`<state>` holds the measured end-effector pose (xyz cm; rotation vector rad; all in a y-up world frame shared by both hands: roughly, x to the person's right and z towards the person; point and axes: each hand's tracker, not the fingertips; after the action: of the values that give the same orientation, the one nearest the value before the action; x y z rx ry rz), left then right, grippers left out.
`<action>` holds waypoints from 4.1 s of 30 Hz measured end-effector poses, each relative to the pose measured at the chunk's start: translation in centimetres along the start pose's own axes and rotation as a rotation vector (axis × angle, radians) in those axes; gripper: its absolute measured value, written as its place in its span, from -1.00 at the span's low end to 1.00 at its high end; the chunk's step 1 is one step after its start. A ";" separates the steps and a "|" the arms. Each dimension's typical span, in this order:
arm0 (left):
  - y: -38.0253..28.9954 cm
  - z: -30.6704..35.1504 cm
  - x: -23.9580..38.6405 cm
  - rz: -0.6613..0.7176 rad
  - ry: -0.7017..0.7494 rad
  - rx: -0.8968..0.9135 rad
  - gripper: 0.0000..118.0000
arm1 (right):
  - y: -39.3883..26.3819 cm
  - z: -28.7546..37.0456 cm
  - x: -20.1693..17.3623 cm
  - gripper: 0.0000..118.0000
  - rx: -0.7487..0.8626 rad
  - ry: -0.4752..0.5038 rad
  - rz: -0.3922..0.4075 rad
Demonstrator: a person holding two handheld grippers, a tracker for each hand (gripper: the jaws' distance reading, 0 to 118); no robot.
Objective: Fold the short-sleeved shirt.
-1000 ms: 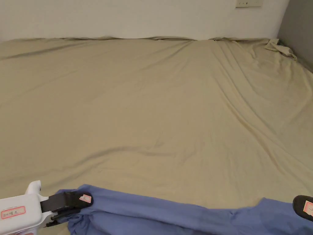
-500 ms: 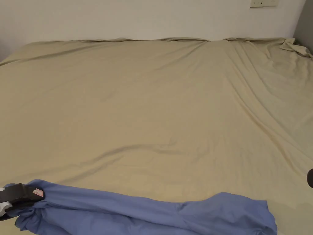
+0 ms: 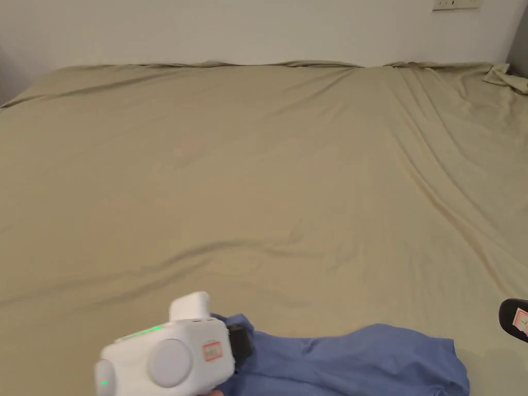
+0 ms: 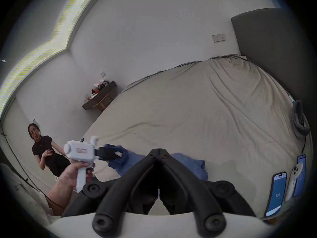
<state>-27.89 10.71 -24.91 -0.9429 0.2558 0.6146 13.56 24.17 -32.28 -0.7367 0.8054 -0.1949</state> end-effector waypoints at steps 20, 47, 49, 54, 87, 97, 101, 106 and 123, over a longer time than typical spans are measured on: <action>0.9 5.3 -3.7 -0.228 0.099 0.193 -0.86 | -0.7 -0.5 1.0 -0.96 -0.016 0.030 -0.054; -3.7 -1.5 6.9 -0.152 -0.322 -0.028 -0.87 | -1.0 -1.6 -4.3 -0.96 -0.088 -0.099 0.151; -1.4 1.5 4.6 -0.062 -0.503 0.008 -0.70 | -0.8 -1.6 -4.1 -0.96 -0.072 -0.090 0.133; 3.2 7.8 -5.0 -0.171 -0.391 0.187 1.00 | -0.6 -1.8 -3.6 -0.96 -0.064 -0.053 0.119; 5.0 7.8 -16.3 0.163 -0.255 0.025 -0.67 | 0.4 -1.8 -2.8 -0.96 -0.053 0.030 0.034; 3.2 8.7 -0.3 -0.054 -0.141 0.078 -0.67 | -0.3 -3.5 -2.6 -0.96 -0.109 -0.036 0.023; 0.6 2.8 7.9 -0.282 -0.126 -0.002 -0.67 | -0.1 -3.1 -2.3 -0.96 -0.096 -0.072 0.008; -4.1 -5.6 11.9 -0.385 -0.011 -0.135 -0.67 | -0.2 -1.8 -1.3 -0.96 -0.094 -0.107 0.000; -0.1 1.9 6.2 -0.275 -0.043 0.146 -0.61 | -0.6 -1.6 0.6 -0.96 -0.063 -0.083 -0.043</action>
<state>-23.01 14.59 -26.62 -0.8057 0.1271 0.3572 12.90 22.61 -33.01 -0.8174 0.7195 -0.1771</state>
